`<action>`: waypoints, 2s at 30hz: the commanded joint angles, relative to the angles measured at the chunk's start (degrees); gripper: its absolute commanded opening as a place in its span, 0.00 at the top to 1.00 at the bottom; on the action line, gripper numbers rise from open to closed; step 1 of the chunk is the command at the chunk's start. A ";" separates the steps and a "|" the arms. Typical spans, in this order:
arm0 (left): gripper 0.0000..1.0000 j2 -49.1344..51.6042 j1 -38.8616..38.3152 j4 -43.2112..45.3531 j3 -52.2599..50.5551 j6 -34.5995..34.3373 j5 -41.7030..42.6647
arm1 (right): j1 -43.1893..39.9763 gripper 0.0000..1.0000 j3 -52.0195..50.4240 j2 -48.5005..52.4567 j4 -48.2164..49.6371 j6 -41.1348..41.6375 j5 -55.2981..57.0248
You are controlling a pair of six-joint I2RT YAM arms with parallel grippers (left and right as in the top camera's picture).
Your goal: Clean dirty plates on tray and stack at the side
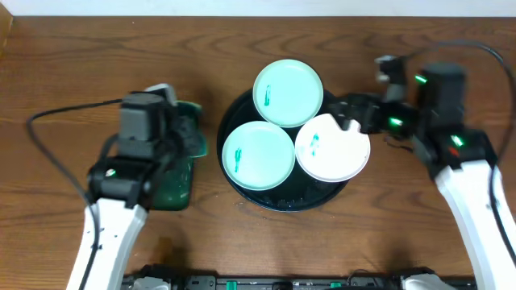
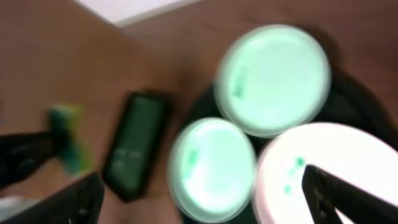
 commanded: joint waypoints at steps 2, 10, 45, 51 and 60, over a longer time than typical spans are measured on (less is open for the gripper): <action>0.93 5.55 -4.50 2.95 1.25 -3.91 0.52 | 7.56 0.01 8.90 9.35 -2.54 -6.95 15.87; 0.93 15.15 -12.20 11.65 1.22 -7.78 1.05 | 11.65 0.33 9.35 20.15 5.53 -1.75 16.02; 0.92 30.38 -16.06 16.46 0.37 -20.35 -2.73 | 17.57 0.86 9.35 42.34 2.32 -8.85 14.38; 0.92 34.42 -19.96 20.09 0.37 -20.44 -2.75 | 17.59 0.92 9.38 42.42 2.29 -8.20 14.40; 0.52 34.99 -20.06 18.99 0.37 -19.69 -4.90 | 17.57 0.92 9.38 42.42 2.27 -7.78 14.38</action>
